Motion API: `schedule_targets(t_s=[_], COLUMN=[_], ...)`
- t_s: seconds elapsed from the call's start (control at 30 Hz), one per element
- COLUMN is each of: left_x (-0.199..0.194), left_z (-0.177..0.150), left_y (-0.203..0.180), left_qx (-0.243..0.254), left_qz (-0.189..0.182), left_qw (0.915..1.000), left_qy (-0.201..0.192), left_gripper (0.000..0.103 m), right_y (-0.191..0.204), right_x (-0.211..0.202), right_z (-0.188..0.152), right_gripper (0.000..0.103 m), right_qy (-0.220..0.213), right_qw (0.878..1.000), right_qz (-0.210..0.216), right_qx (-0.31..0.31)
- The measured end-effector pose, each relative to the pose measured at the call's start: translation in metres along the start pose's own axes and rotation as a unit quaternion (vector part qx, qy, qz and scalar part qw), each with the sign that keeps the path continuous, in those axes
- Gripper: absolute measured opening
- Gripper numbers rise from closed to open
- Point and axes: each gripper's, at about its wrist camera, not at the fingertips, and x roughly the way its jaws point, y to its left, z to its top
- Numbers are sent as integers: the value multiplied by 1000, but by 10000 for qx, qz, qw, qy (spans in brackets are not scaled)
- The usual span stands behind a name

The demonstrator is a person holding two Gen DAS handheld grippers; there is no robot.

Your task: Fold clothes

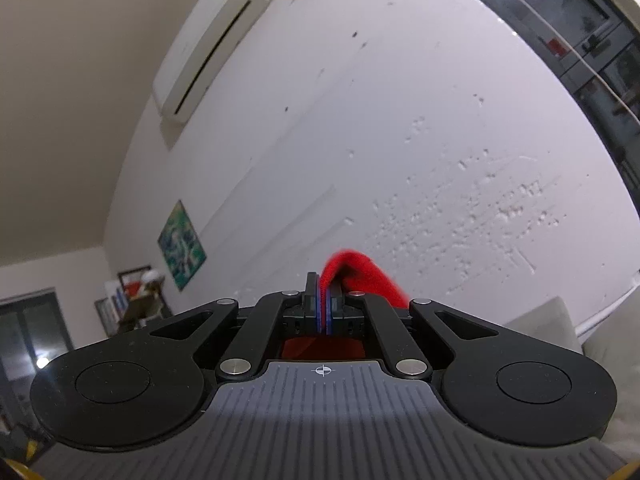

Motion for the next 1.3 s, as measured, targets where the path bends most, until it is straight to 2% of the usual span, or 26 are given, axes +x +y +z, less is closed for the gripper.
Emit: schedule_targets(t_s=[0.1, 0.17, 0.27, 0.3, 0.37, 0.4, 0.43, 0.47, 0.53, 0.63, 0.7, 0.73, 0.8, 0.87, 0.93, 1.03, 1.1, 1.17, 1.27, 1.3], left_x=[26, 62, 133, 158, 205, 221, 235, 244, 250, 243, 238, 232, 218, 197, 176, 132, 104, 76, 49, 41], left_z=[-7, -26, -79, -96, -123, -126, -123, -115, -100, -105, -110, -124, -161, -205, -245, -306, -333, -353, -357, -356], left_y=[20, 44, 96, 112, 141, 146, 146, 142, 128, 120, 115, 118, 133, 153, 175, 206, 221, 228, 233, 232], left_qx=[96, 97, -36, -65, -182, -141, -61, 27, 240, 415, 519, 488, 381, 174, -91, -377, -520, -704, -954, -984], left_qz=[292, 555, 1047, 1221, 1550, 1609, 1601, 1496, 1266, 1148, 1080, 1126, 1333, 1633, 1990, 2582, 2858, 3052, 3166, 3162], left_qw=[9983, 9925, 9707, 9619, 9475, 9466, 9496, 9569, 9688, 9709, 9713, 9668, 9547, 9366, 9156, 8770, 8540, 8348, 8228, 8232], left_qy=[486, 1083, 2163, 2445, 2790, 2791, 2693, 2488, 2118, 2062, 2054, 2240, 2634, 3095, 3494, 4034, 4316, 4528, 4622, 4612], left_gripper=[0, 0, 0, 0, 0, 0, 0, 0, 0, 0, 0, 0, 0, 0, 0, 0, 0, 0, 0, 0], right_y=[-11, -29, -73, -92, -124, -132, -139, -141, -129, -115, -117, -121, -146, -174, -203, -246, -271, -288, -296, -294], right_x=[16, 49, 120, 149, 198, 219, 240, 259, 270, 257, 246, 244, 242, 244, 243, 237, 225, 209, 189, 182], right_z=[-5, -14, -37, -50, -69, -72, -75, -74, -57, -43, -50, -56, -80, -113, -159, -235, -284, -322, -355, -362], right_gripper=[2, 2, 2, 2, 2, 2, 2, 2, 2, 1, 2, 2, 2, 2, 2, 2, 2, 2, 1, 1], right_qy=[263, 631, 1477, 1769, 2078, 2059, 2039, 1938, 1482, 994, 968, 1021, 1297, 1673, 2087, 2743, 3161, 3444, 3726, 3790], right_qw=[9995, 9967, 9802, 9709, 9560, 9532, 9502, 9503, 9625, 9714, 9717, 9707, 9663, 9587, 9461, 9190, 8960, 8764, 8564, 8523], right_qz=[-186, -489, -1286, -1595, -2069, -2214, -2358, -2434, -2258, -2057, -2015, -2036, -2129, -2267, -2473, -2828, -3087, -3289, -3501, -3536], right_qx=[40, 155, 288, 259, 119, 37, -45, -110, -235, -652, -762, -768, -649, -384, -154, 136, 451, 721, 724, 701])
